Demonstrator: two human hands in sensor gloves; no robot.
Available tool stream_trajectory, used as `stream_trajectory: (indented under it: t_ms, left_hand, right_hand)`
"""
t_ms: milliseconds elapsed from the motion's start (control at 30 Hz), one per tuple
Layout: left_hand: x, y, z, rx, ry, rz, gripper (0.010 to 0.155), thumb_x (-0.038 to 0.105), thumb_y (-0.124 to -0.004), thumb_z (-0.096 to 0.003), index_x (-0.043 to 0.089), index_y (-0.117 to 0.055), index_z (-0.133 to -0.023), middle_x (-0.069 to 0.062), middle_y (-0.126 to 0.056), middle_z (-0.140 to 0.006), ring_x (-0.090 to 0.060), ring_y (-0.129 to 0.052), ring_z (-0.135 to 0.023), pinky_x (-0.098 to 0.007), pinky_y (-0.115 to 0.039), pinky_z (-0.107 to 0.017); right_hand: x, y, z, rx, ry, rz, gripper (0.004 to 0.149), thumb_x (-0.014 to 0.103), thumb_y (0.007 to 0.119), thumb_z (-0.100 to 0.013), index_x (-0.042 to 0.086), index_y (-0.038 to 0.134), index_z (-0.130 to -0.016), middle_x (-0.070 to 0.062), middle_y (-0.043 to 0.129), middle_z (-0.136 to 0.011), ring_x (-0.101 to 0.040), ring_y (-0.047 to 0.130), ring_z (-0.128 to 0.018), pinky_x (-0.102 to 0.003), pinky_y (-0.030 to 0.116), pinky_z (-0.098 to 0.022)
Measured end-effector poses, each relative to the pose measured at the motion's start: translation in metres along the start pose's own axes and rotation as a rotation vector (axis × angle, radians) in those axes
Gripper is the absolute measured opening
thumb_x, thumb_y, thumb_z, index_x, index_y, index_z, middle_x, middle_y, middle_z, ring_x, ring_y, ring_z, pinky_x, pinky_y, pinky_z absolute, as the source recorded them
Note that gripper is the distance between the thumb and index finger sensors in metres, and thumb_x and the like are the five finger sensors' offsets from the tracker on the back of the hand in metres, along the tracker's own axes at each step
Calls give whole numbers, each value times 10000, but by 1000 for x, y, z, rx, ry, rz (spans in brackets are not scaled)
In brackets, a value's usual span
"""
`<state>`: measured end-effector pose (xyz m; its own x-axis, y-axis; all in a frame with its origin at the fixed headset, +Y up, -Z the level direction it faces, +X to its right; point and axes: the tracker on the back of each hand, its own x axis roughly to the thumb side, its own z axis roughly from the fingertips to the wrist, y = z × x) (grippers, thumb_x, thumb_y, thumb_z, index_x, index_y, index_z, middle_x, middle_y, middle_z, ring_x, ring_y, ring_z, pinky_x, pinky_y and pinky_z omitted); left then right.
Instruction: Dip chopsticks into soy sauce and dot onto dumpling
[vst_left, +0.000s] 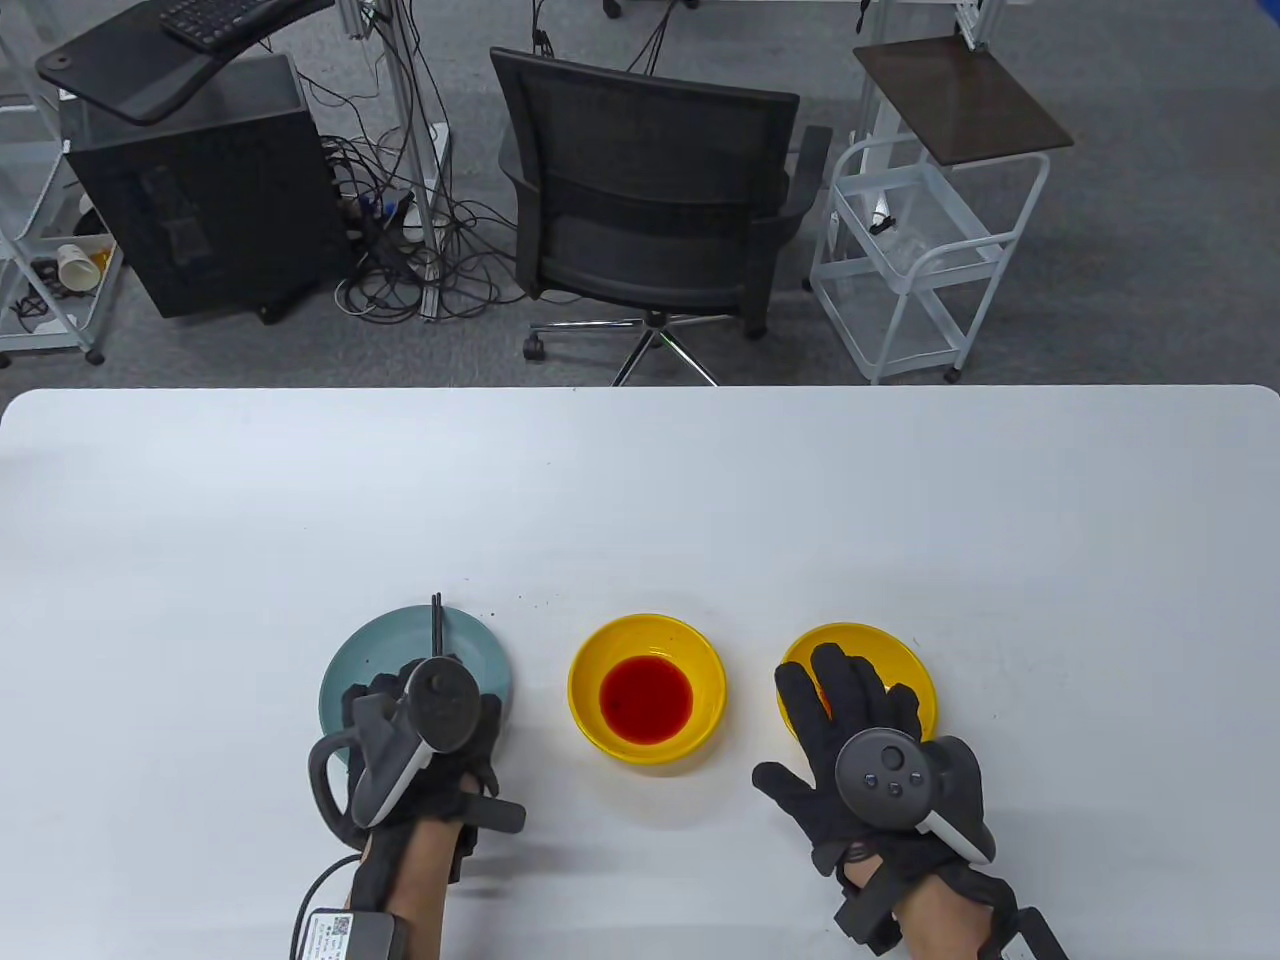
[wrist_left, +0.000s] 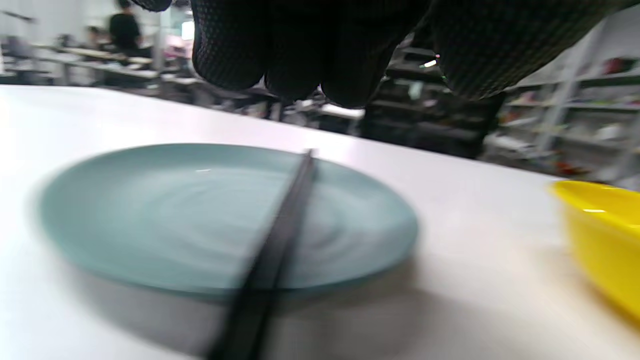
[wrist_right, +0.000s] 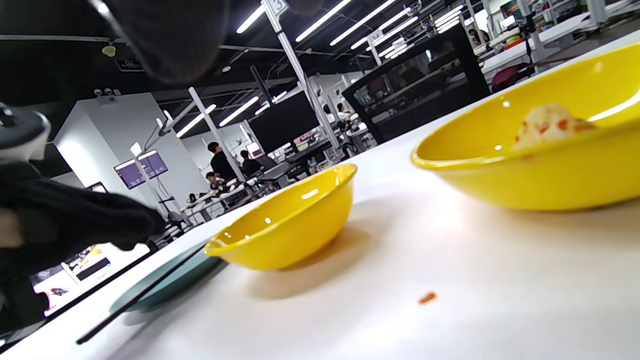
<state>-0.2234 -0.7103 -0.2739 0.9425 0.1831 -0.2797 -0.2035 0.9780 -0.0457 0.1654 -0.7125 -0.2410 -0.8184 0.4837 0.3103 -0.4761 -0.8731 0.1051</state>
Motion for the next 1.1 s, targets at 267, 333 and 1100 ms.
stream_trajectory:
  t_ms: [267, 333, 1100]
  left_hand:
    - [-20, -17, -15, -221, 167, -59, 668, 622, -842, -436, 110, -924, -857, -92, -909, -842, -393, -910, -735, -678, -559, -685]
    - [-14, -22, -16, -224, 179, -133, 671, 627, -843, -433, 108, -931, -849, -89, -918, -829, -388, -918, -724, -677, -564, -686]
    - [-3, -13, -13, -108, 77, -45, 532, 544, -855, -438, 118, -985, -729, -58, -978, -681, -337, -976, -596, -665, -623, -667]
  right_hand:
    - [2, 0, 0, 3, -21, -20, 848, 583, 682, -439, 214, 264, -1078, -187, 94, -1140, -552, 189, -1032, -811, 155, -655]
    - [1, 0, 0, 8, -24, -22, 847, 584, 682, -439, 213, 265, -1078, -188, 95, -1140, -552, 191, -1032, -811, 155, -655]
    - [13, -2, 6, -25, -102, -59, 838, 580, 683, -440, 207, 284, -1076, -204, 140, -1140, -552, 248, -1026, -814, 168, -652]
